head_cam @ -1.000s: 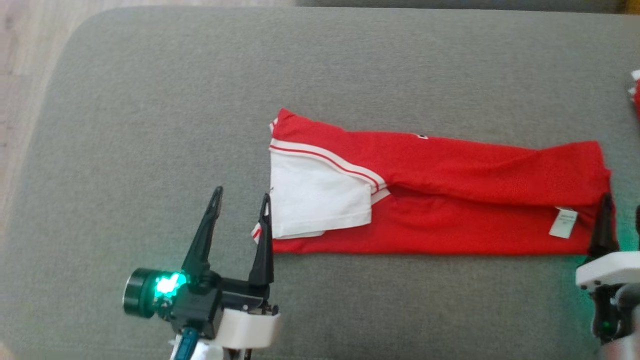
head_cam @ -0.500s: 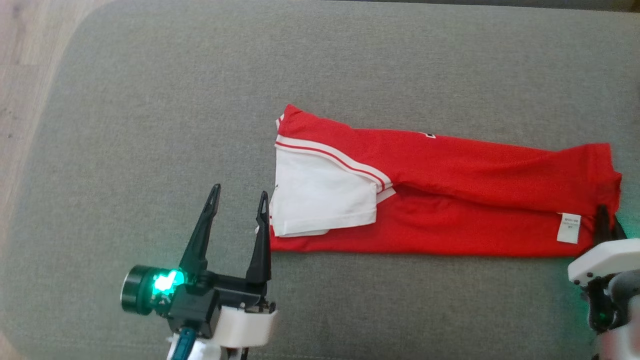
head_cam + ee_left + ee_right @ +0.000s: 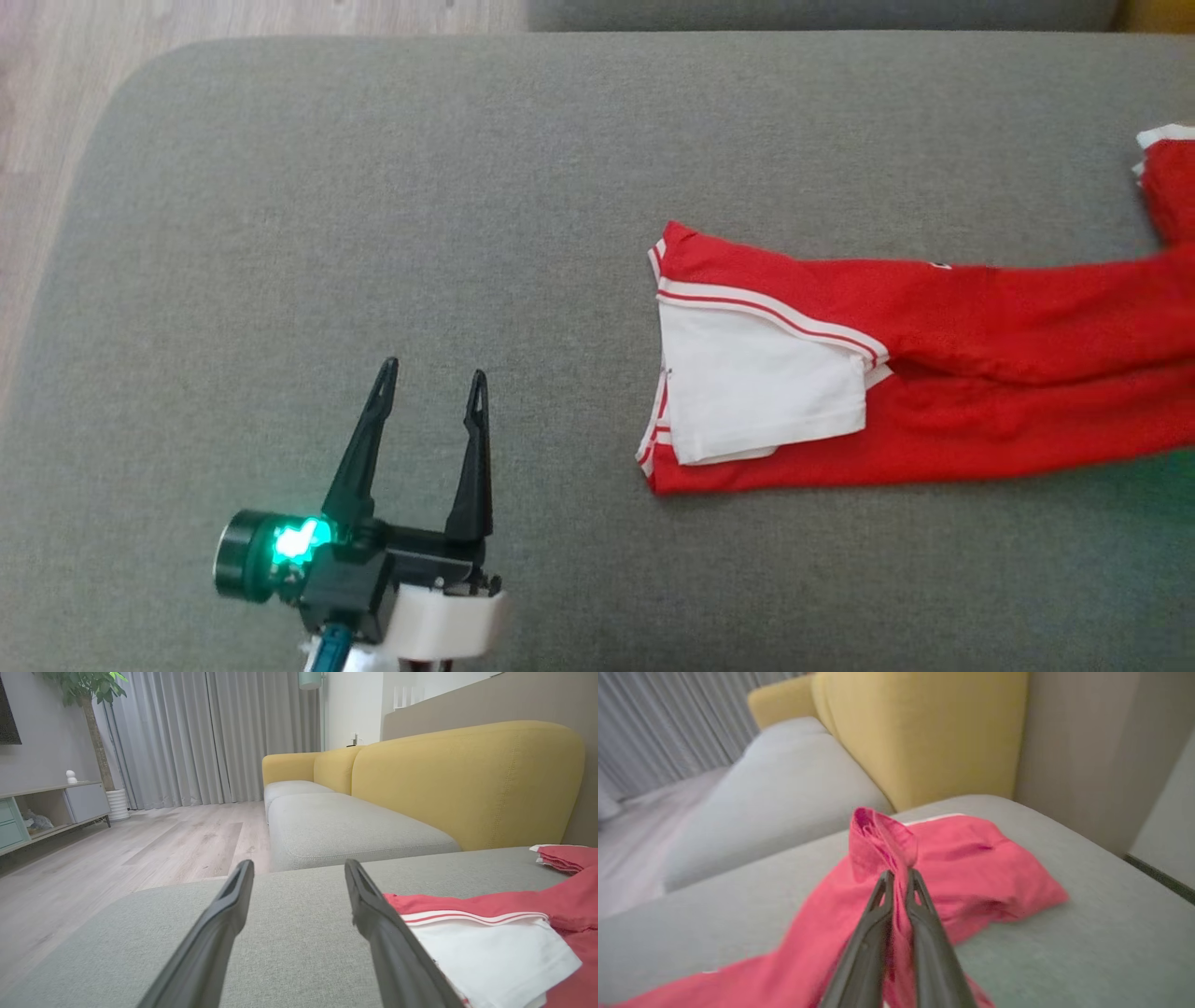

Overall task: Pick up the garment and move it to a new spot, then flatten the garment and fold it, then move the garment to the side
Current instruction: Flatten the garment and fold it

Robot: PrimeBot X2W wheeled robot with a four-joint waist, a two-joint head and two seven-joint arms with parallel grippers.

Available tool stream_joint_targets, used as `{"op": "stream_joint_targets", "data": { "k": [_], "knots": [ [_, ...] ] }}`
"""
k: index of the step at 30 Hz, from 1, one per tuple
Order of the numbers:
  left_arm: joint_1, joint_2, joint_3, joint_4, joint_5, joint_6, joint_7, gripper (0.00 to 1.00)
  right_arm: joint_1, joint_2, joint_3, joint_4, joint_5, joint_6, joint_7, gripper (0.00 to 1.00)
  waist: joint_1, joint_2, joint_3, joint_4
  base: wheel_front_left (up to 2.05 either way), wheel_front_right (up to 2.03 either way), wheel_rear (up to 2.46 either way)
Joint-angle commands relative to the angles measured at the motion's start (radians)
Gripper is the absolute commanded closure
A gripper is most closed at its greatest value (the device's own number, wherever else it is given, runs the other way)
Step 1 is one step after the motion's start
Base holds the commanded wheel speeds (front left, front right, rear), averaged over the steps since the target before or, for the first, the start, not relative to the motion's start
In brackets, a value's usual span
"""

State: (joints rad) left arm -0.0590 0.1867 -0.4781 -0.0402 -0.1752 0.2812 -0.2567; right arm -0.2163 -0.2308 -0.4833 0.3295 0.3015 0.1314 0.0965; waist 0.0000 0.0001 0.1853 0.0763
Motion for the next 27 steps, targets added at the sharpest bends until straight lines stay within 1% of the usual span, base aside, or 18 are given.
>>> {"op": "stream_joint_targets", "data": {
  "k": [1, 5, 6, 7, 8, 10, 12, 14, 19, 20, 21, 24, 27],
  "knots": [
    [-0.009, -0.007, 0.048, -0.026, 0.012, -0.009, -0.005, 0.0, -0.016, 0.018, 0.082, -0.132, 0.047, -0.001, 0.032, 1.0, 0.0, -0.0001, -0.013, -0.007, 0.0, 0.0, 0.0],
    [-0.002, -0.019, 0.058, -0.017, 0.022, -0.029, -0.005, 0.0, 0.013, 0.131, 0.242, -0.333, 0.105, -0.001, 0.091, 1.0, 0.0, -0.0001, -0.029, -0.003, 0.0, 0.0, 0.0],
    [-0.002, -0.019, 0.058, -0.017, 0.022, -0.029, -0.005, 0.0, 0.013, 0.131, 0.242, -0.333, 0.105, -0.001, 0.091, 1.0, 0.0, -0.0001, -0.029, -0.003, 0.0, 0.0, 0.0],
    [0.002, -0.024, 0.062, -0.014, 0.027, -0.038, -0.005, 0.0, 0.037, 0.161, 0.337, -0.404, 0.12, -0.001, 0.113, 1.0, 0.0, -0.0001, -0.035, 0.004, 0.0, 0.0, 0.0],
    [0.002, -0.024, 0.062, -0.014, 0.027, -0.038, -0.005, 0.0, 0.037, 0.161, 0.337, -0.404, 0.12, -0.001, 0.113, 1.0, 0.0, -0.0001, -0.035, 0.004, 0.0, 0.0, 0.0],
    [0.005, -0.029, 0.064, -0.011, 0.033, -0.047, -0.005, 0.0, 0.051, 0.174, 0.433, -0.44, 0.13, -0.001, 0.122, 1.0, 0.0, -0.0001, -0.038, 0.017, 0.0, 0.0, 0.0],
    [0.006, -0.034, 0.068, -0.007, 0.037, -0.055, -0.005, 0.0, 0.056, 0.179, 0.524, -0.445, 0.149, -0.001, 0.119, 1.0, 0.0, -0.0001, -0.04, 0.033, 0.0, 0.0, 0.0],
    [0.006, -0.04, 0.071, -0.003, 0.042, -0.063, -0.005, 0.0, 0.058, 0.18, 0.606, -0.42, 0.173, -0.001, 0.101, 1.0, 0.0, -0.0001, -0.041, 0.05, 0.0, 0.0, 0.0],
    [0.008, -0.056, 0.076, 0.003, 0.051, -0.079, -0.005, 0.0, 0.039, 0.18, 0.745, -0.286, 0.199, -0.001, 0.036, 1.0, 0.0, -0.0001, -0.039, 0.091, 0.0, 0.0, 0.0],
    [0.009, -0.059, 0.078, 0.005, 0.053, -0.081, -0.005, 0.0, 0.034, 0.18, 0.769, -0.257, 0.208, -0.001, 0.025, 0.71, 0.0, -0.0001, -0.039, 0.097, 0.0, 0.0, 0.0],
    [0.011, -0.061, 0.08, 0.007, 0.054, -0.084, -0.005, 0.0, 0.027, 0.18, 0.789, -0.233, 0.212, -0.001, 0.011, 0.0, 0.0, -0.0001, -0.039, 0.102, 0.0, 0.0, 0.0],
    [0.015, -0.068, 0.087, 0.012, 0.058, -0.088, -0.005, 0.0, 0.011, 0.18, 0.807, -0.199, 0.26, -0.001, -0.07, 0.0, 0.0, -0.0001, -0.046, 0.111, 0.0, 0.0, 0.0],
    [0.024, -0.073, 0.101, 0.013, 0.06, -0.089, -0.005, 0.0, 0.002, 0.18, 0.775, -0.185, 0.268, -0.001, -0.157, 0.0, 0.0, -0.0001, -0.062, 0.103, 0.0, 0.0, 0.0]
  ]
}}
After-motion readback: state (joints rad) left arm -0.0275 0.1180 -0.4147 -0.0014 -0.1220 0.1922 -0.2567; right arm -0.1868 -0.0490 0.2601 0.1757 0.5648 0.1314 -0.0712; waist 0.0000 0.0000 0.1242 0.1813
